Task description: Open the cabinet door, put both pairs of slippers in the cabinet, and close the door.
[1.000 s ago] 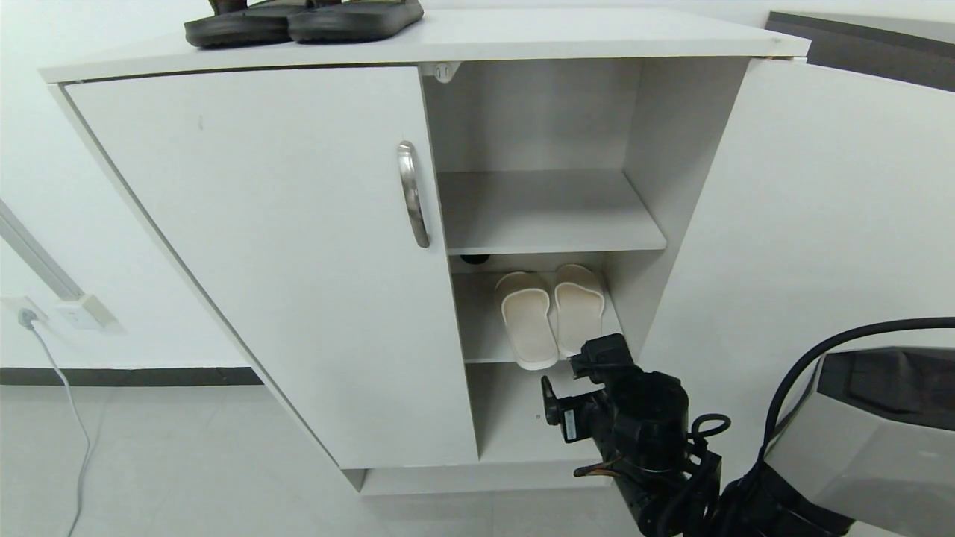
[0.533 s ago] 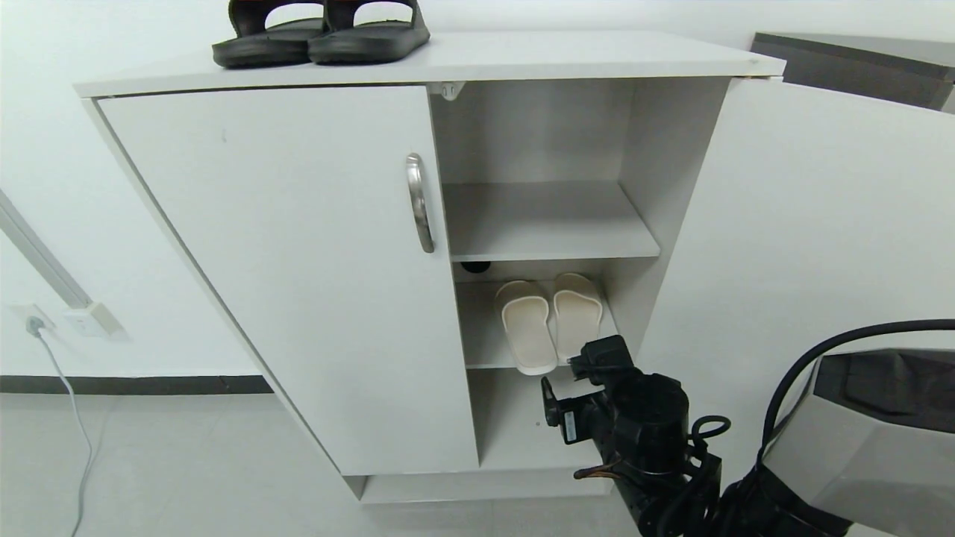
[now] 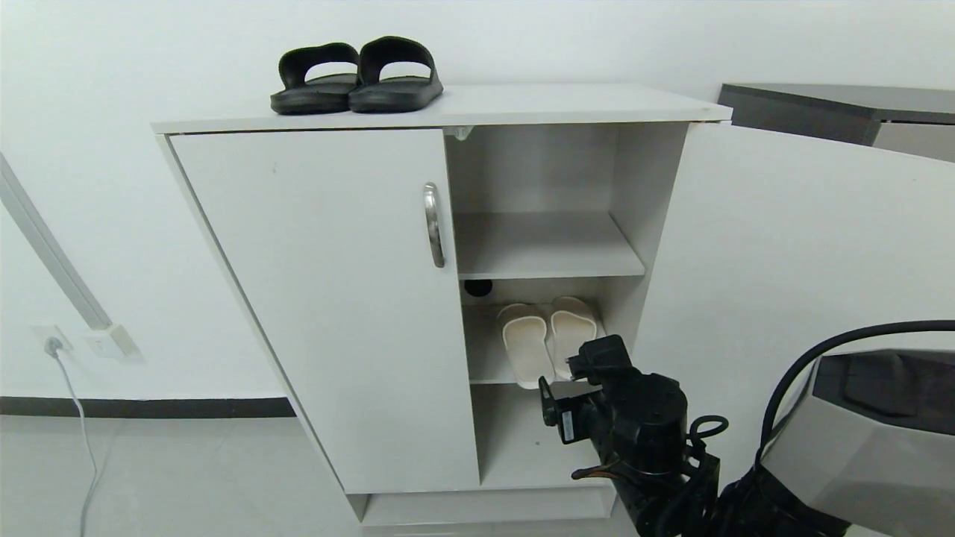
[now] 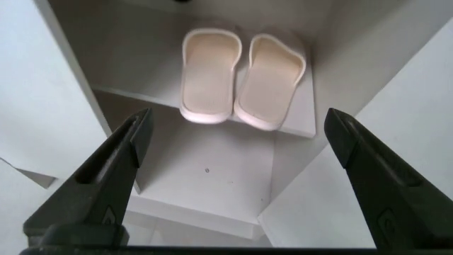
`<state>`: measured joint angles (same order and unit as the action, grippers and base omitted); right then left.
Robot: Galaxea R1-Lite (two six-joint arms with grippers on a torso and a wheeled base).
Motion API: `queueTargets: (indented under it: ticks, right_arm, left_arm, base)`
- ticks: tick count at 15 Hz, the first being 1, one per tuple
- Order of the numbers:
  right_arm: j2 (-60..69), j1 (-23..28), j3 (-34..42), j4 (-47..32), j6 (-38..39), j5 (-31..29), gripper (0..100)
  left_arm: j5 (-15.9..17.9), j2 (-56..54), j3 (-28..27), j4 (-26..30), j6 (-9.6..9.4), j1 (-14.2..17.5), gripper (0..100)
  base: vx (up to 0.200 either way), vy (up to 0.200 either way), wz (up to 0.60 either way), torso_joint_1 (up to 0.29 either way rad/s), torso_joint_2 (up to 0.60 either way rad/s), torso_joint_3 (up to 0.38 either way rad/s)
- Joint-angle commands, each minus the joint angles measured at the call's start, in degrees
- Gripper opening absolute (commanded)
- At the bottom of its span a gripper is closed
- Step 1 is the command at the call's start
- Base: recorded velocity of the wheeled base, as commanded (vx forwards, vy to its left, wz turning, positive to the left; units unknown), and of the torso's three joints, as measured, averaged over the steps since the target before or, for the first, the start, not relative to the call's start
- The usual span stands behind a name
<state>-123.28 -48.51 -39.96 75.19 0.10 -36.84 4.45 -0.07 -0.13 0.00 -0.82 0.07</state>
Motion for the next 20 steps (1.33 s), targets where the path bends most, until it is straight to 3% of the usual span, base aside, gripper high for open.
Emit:
queueTargets:
  ticks: [1, 9, 20]
  right_arm:
    - [2.2, -0.5, -0.6, -0.1, -0.2, 0.0, 100]
    - [4.9, -4.1, 5.6, -0.1, -0.2, 3.9, 100]
    - [4.8, -4.7, 5.9, -0.1, -0.2, 4.1, 100]
  left_arm:
    - [0.0, 0.1, 0.0, 0.0, -0.15, 0.0, 0]
    - [0.0, 0.1, 0.0, 0.0, 0.03, 0.0, 0]
    - [0.0, 0.1, 0.0, 0.0, 0.03, 0.0, 0]
  base:
    - [0.000, 0.000, 0.00, 0.002, 0.00, 0.056]
    - [0.000, 0.000, 0.00, 0.000, 0.00, 0.000]
    - [0.000, 0.200, 0.00, 0.002, 0.00, 0.003]
